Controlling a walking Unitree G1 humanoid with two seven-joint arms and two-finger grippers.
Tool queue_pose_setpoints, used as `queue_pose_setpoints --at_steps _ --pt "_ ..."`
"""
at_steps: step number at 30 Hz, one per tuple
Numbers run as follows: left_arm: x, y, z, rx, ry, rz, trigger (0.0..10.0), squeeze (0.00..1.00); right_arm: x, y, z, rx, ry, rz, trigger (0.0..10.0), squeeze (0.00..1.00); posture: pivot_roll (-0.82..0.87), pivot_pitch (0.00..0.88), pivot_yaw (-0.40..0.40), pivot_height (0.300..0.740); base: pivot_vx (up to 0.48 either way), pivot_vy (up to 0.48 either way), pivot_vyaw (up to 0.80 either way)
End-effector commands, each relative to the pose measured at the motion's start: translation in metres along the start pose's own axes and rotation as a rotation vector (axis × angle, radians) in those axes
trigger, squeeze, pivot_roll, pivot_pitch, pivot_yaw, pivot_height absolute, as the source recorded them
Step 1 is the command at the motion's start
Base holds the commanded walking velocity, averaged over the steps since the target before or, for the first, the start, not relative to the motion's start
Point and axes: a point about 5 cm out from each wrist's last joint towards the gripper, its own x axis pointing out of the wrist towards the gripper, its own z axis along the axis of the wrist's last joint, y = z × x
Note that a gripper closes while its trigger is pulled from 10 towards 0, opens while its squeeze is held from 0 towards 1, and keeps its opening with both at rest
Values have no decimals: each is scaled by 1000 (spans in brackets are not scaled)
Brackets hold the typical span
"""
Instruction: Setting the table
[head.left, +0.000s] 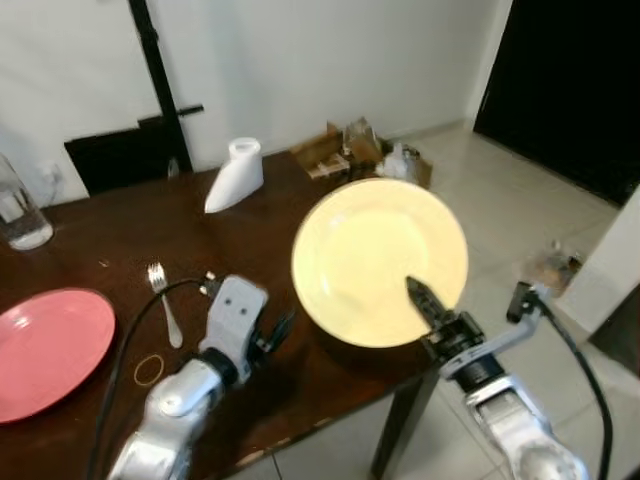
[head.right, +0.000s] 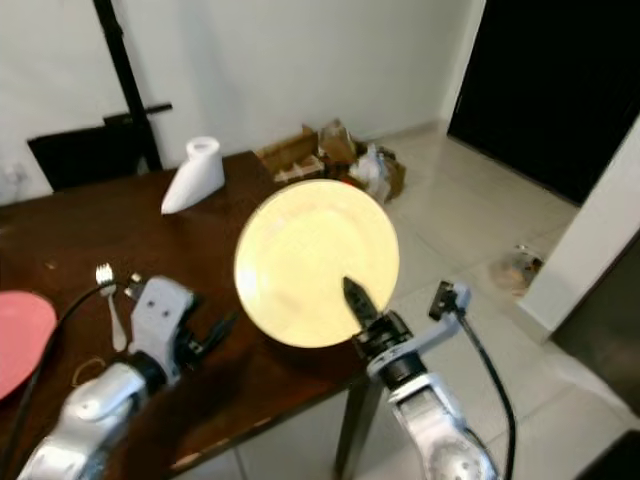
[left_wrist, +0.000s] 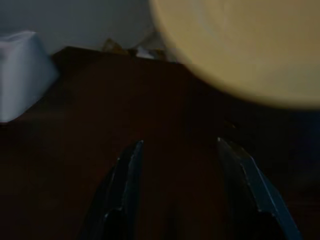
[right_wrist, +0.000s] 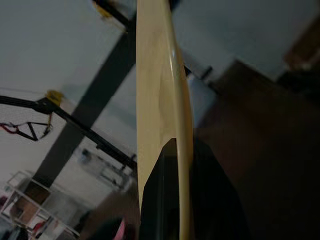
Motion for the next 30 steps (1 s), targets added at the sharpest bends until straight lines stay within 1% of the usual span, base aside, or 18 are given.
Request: queue_pose_setpoints --at_steps 1,4,5,6,7,10,15,19,20,21,22,23,25,26,27,30 --pt "-6 1 -7 -18 40 -22 10000 0 2 2 -9 20 29 12 10000 0 4 61 93 740 330 0 0" --pt "-17 8 -9 -12 90 -54 10000 0 5 0 -16 32 58 -4 10000 0 20 62 90 740 110 0 0" --pt "-20 9 -9 -9 101 -68 10000 0 6 -2 -19 37 69 -16 10000 0 20 62 90 740 0 0 0" --pt "-20 9 -9 -9 101 -68 10000 0 6 -2 -19 37 69 -16 10000 0 20 62 90 740 0 0 0" --pt "-24 10 -8 1 109 -89 10000 0 9 -4 -23 46 85 -36 10000 0 24 64 90 740 0 0 0" --pt "-27 12 -6 3 117 -95 10000 0 13 -7 -24 61 83 -52 10000 0 27 65 90 740 0 0 0" --pt "-34 15 -1 23 137 -124 10000 0 25 -12 -24 30 71 -68 10000 0 60 83 83 740 0 0 0" --pt "-41 17 9 22 129 -173 10000 0 34 -13 -25 41 72 -67 10000 0 86 95 74 740 0 0 0" --pt "-41 17 9 22 129 -173 10000 0 34 -13 -25 41 72 -67 10000 0 86 95 74 740 0 0 0" --pt "-49 21 19 16 124 -212 10000 0 44 -16 -27 71 69 -76 10000 0 117 111 68 740 0 0 0" --pt "-49 21 19 16 124 -212 10000 0 44 -16 -27 71 69 -76 10000 0 117 111 68 740 0 0 0" --pt "-52 22 23 12 120 -224 10000 0 48 -17 -28 87 68 -79 10000 0 117 111 68 740 0 0 0" --pt "-58 27 34 -7 101 -222 10000 0 55 -20 -32 136 68 -94 10000 0 147 134 62 740 0 0 0" --pt "-58 27 34 -7 101 -222 10000 0 55 -20 -32 136 68 -94 10000 0 147 134 62 740 0 0 0" --pt "-62 30 42 -25 82 -209 10000 0 60 -23 -35 156 69 -113 10000 0 172 150 61 740 0 0 0" --pt "-63 31 46 -37 69 -199 10000 0 63 -25 -37 163 68 -130 10000 0 180 155 60 740 0 0 0"
